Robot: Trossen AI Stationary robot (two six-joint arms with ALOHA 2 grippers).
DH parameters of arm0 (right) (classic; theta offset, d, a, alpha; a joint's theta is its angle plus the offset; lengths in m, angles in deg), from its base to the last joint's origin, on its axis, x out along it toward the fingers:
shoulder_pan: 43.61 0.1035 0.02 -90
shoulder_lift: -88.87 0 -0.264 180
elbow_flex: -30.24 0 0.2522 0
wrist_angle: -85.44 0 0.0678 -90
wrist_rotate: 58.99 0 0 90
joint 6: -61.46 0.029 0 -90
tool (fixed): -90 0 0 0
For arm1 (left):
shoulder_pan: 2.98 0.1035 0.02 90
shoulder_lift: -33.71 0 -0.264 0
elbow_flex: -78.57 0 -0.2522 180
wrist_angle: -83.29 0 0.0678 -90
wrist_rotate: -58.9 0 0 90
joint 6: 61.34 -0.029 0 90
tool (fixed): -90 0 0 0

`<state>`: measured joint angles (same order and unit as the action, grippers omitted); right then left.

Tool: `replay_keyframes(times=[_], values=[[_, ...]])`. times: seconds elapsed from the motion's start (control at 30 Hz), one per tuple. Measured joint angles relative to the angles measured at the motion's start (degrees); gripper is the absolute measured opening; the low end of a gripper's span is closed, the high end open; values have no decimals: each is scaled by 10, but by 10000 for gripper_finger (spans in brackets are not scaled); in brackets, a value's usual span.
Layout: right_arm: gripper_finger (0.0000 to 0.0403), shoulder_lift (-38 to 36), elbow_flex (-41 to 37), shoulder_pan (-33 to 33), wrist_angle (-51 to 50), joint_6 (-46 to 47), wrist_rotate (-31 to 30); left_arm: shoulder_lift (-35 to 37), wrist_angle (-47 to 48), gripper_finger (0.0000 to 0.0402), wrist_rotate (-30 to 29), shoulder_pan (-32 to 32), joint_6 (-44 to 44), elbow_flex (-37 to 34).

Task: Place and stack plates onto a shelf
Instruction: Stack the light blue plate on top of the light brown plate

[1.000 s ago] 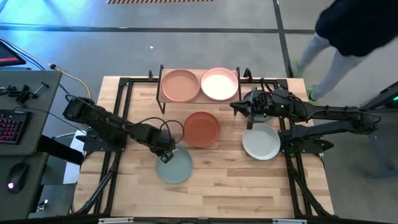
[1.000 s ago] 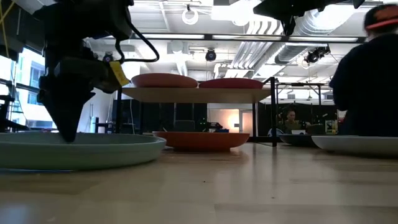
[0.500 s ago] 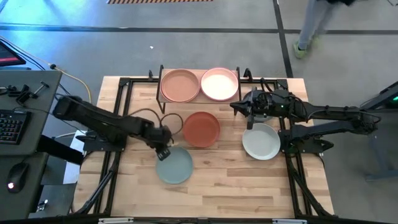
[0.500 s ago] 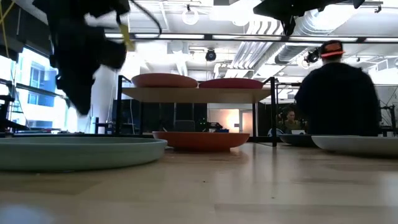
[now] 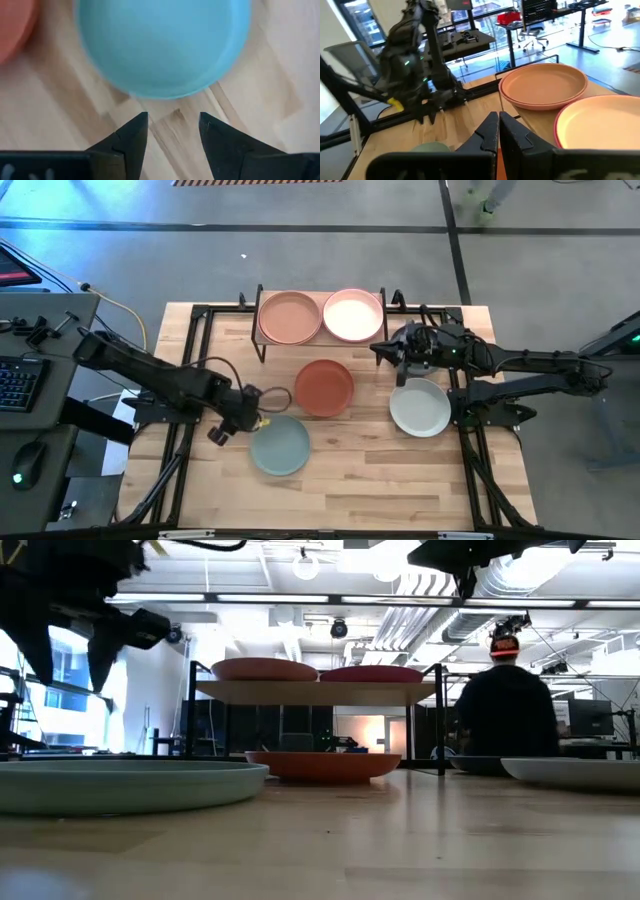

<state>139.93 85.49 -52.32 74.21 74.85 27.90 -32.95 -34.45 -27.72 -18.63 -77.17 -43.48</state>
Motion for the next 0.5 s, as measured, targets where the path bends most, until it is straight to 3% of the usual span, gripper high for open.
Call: replay_keyframes(times=[0.2, 0.5], values=[[0, 0, 0, 0, -2, 11, -31, -61, -64, 188, -2, -44, -119, 0], [0, 0, 0, 0, -4, 12, -53, -152, -81, 185, -24, -124, -133, -3]])
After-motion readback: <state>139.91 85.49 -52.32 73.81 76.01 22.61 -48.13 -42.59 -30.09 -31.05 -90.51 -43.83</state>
